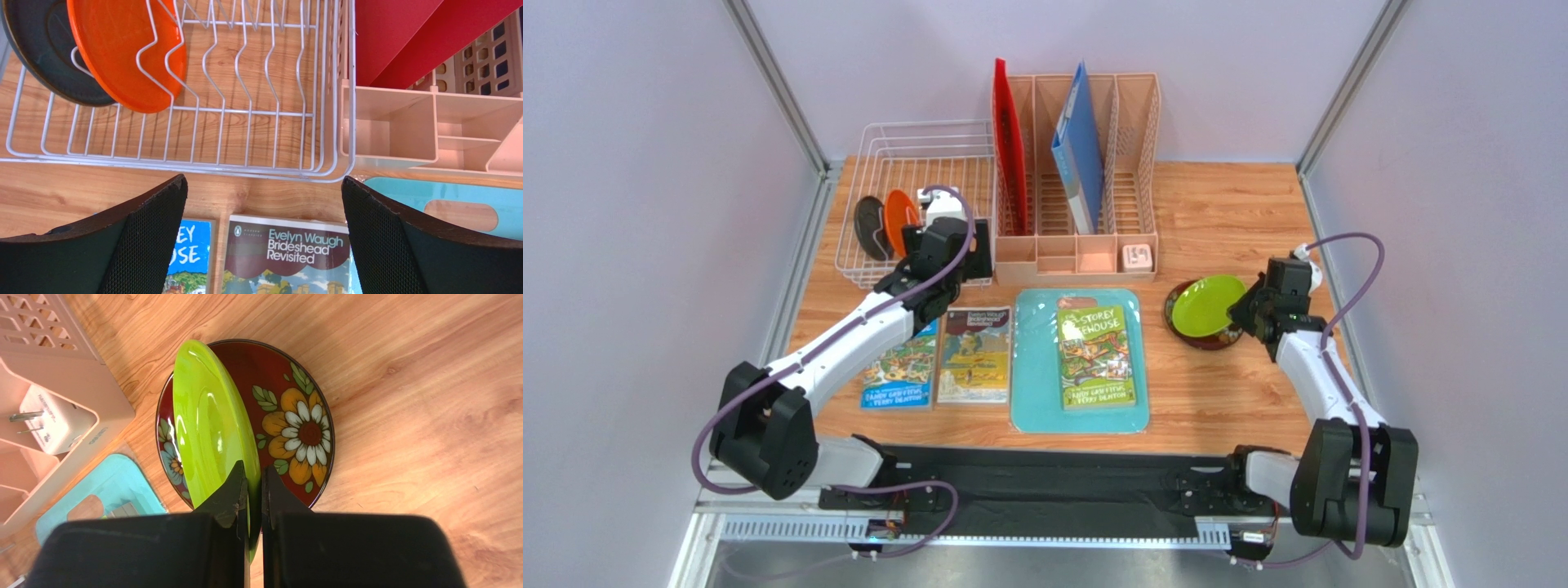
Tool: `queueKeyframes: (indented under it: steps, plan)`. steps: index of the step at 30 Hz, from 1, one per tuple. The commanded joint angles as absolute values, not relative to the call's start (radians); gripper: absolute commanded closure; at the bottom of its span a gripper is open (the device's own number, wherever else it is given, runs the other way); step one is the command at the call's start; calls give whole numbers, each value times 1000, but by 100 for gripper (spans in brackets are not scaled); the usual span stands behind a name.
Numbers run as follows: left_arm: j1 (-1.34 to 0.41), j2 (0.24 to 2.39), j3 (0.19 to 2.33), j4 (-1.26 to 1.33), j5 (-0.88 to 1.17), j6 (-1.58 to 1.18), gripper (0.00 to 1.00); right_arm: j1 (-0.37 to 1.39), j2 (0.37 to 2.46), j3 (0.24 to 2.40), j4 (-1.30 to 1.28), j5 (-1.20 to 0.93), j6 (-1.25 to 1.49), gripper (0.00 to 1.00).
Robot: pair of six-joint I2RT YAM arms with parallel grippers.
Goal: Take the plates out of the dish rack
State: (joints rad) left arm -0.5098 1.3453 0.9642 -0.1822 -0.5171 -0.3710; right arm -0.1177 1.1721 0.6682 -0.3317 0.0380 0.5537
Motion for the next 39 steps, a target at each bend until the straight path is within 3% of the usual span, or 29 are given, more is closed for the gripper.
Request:
queueKeyframes:
  steps: [1, 2, 6, 12, 24, 29, 33, 39]
  plan:
    - [-508, 1345, 973, -170, -517, -347, 1, -136, 1206, 652, -252, -32, 548, 97]
    - [-503, 1345, 973, -170, -517, -348, 1, -140, 1210, 650, -252, -34, 546, 94]
    - [-483, 1351, 974, -161, -486, -354, 1, -143, 1226, 646, -258, -46, 548, 67]
    - [-468, 1373, 983, -155, -460, -356, 1, -143, 1247, 644, -275, -57, 538, 44]
    - [-400, 1425, 1028, -156, -431, -354, 1, -124, 1316, 753, -403, -40, 486, 27]
    - [-350, 1453, 1071, -152, -426, -341, 0, -95, 1221, 775, -477, 95, 482, 26]
    - [-304, 1488, 1112, -149, -446, -328, 1, -83, 1085, 769, -494, 109, 474, 25]
    - [-235, 1546, 1180, -146, -500, -304, 1, -83, 1043, 769, -495, 101, 453, 22]
